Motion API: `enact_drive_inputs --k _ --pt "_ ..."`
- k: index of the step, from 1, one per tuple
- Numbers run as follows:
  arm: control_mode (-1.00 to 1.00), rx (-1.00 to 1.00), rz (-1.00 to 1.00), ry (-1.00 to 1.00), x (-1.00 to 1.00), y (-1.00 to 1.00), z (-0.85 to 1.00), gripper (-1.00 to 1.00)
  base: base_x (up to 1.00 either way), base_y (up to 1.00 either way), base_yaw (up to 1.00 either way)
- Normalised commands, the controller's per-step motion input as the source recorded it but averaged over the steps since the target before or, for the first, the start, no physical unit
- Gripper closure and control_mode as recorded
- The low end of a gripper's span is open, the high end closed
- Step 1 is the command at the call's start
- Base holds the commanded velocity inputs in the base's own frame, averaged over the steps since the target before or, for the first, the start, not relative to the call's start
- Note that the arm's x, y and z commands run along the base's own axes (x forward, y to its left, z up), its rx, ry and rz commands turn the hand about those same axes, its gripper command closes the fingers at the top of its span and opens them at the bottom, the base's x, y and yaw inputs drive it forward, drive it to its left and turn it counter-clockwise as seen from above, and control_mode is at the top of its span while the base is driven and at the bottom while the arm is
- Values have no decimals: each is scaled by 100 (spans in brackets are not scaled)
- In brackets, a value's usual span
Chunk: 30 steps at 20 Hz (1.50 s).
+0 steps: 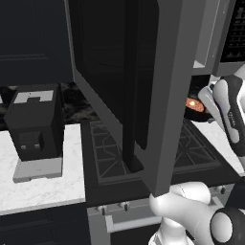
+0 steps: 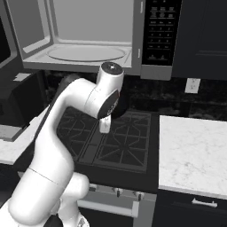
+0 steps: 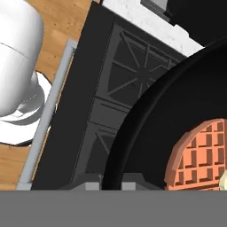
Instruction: Open the microwave, place the bowl with waffle inside the microwave, then close the microwave door and turn it on.
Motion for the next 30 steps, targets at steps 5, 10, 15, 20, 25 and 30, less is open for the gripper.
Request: enact_drive_inputs --k 5,10,15,20,25,30 --pt "-100 0 -14 -8 15 32 58 100 0 0 0" --pt "-100 0 -7 -19 20 30 52 100 0 0 0" --pt "-100 0 -3 -21 18 19 55 100 0 0 0" --pt "-100 0 -3 -12 37 28 32 100 0 0 0" --pt "-100 1 0 -8 60 47 19 100 0 0 0" --pt "-100 0 0 -7 60 38 29 100 0 0 0"
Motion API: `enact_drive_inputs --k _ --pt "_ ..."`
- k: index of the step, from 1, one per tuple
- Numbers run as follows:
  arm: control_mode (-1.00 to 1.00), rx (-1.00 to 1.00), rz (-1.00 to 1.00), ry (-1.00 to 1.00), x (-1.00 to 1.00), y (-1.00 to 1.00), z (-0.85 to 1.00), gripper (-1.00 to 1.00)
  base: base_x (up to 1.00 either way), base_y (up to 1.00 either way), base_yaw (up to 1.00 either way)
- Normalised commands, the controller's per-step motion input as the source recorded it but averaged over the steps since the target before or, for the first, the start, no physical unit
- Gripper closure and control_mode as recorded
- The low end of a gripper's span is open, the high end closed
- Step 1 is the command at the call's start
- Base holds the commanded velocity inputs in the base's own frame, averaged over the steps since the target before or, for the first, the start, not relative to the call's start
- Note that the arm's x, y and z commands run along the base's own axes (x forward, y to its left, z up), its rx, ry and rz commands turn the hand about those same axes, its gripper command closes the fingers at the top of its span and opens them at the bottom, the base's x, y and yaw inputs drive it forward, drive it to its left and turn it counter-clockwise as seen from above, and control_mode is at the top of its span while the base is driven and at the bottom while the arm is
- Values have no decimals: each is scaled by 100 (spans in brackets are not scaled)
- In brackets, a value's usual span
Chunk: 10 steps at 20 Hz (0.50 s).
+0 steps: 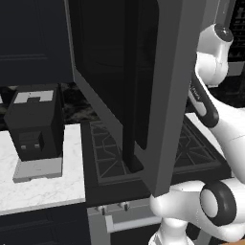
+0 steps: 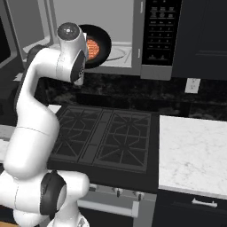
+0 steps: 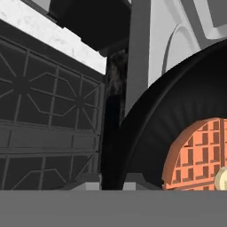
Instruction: Open the microwave, place the bowl with waffle inside the microwave, then close the microwave door and turn it on.
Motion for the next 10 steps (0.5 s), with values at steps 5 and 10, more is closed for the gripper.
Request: enact_drive_inputs --k 5,10 --pt "-100 0 0 -2 64 46 17 100 0 0 0" --pt "-100 0 0 0 67 42 9 100 0 0 0"
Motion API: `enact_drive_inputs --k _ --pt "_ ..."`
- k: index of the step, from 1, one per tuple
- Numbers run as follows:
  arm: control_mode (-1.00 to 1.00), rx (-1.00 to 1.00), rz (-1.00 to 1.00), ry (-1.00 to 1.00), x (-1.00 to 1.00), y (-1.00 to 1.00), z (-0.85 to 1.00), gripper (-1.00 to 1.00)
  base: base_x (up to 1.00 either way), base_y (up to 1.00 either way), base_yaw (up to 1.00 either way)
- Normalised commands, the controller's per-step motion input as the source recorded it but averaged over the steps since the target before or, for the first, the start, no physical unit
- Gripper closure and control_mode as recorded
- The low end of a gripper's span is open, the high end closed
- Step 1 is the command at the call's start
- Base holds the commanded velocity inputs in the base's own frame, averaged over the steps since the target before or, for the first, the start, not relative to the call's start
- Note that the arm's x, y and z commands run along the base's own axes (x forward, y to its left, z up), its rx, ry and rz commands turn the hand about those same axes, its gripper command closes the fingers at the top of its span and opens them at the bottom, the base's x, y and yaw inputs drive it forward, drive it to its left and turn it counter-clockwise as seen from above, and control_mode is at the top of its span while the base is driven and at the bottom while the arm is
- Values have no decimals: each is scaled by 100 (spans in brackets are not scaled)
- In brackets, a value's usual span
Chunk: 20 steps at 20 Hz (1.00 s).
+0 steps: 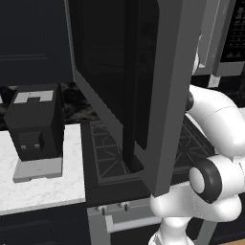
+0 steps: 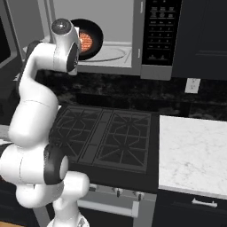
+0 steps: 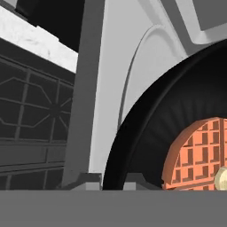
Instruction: Open the microwave, place the bowl with waffle inside the microwave, then close the microwave door and turn it on.
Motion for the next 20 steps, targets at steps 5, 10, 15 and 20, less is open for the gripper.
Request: enact_drive_inputs --k 5,10,15,20 --pt "-100 0 0 0 66 16 5 100 0 0 0" --pt "-100 0 -3 0 60 0 0 100 0 0 0" --pt "-100 1 -5 1 49 0 -19 100 0 0 0" --pt "-100 0 -6 2 31 0 -34 100 0 0 0"
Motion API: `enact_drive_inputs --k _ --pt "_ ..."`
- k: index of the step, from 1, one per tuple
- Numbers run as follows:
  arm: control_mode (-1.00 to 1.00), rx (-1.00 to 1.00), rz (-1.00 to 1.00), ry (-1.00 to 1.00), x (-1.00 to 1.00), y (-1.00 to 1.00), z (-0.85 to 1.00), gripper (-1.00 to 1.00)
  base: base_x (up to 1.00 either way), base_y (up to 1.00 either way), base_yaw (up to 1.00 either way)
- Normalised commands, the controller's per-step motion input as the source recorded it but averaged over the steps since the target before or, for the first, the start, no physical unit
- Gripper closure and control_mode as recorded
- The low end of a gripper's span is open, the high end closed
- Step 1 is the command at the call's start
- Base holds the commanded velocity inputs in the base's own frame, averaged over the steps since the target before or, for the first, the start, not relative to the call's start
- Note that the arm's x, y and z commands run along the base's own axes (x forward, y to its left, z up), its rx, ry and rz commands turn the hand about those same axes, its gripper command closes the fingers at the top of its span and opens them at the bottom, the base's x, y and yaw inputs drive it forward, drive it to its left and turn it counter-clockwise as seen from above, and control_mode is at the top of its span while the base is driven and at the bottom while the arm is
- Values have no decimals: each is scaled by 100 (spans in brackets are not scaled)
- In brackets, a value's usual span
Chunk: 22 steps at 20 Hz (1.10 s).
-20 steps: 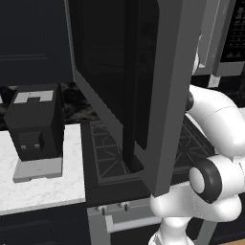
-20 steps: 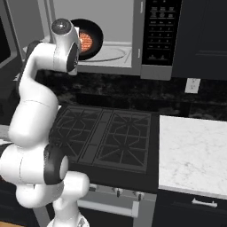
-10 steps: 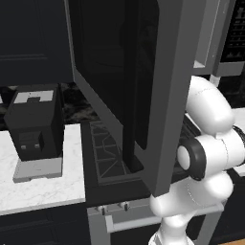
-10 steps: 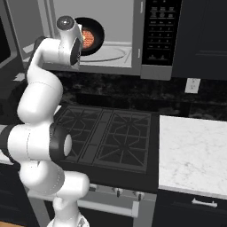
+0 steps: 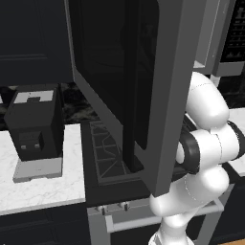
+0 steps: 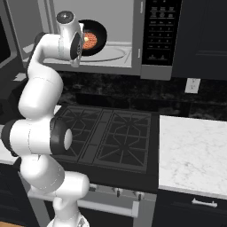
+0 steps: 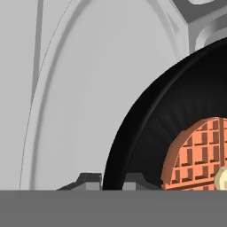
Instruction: Open the microwave, place the bowl with waffle inside the microwave, then close the microwave door and turn it on.
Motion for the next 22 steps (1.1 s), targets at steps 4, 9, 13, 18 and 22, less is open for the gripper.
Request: enact_drive_inputs --k 4,9,13,18,22 --pt "-100 2 -7 0 21 4 -43 -100 0 0 0" --pt "-100 8 -6 0 20 0 -17 -100 0 0 0" --pt "-100 10 -2 -6 1 0 -1 -100 0 0 0" --pt "-100 10 0 -21 -22 -7 0 -100 0 0 0" --pt "-100 2 -1 -9 -85 -21 0 -100 0 0 0"
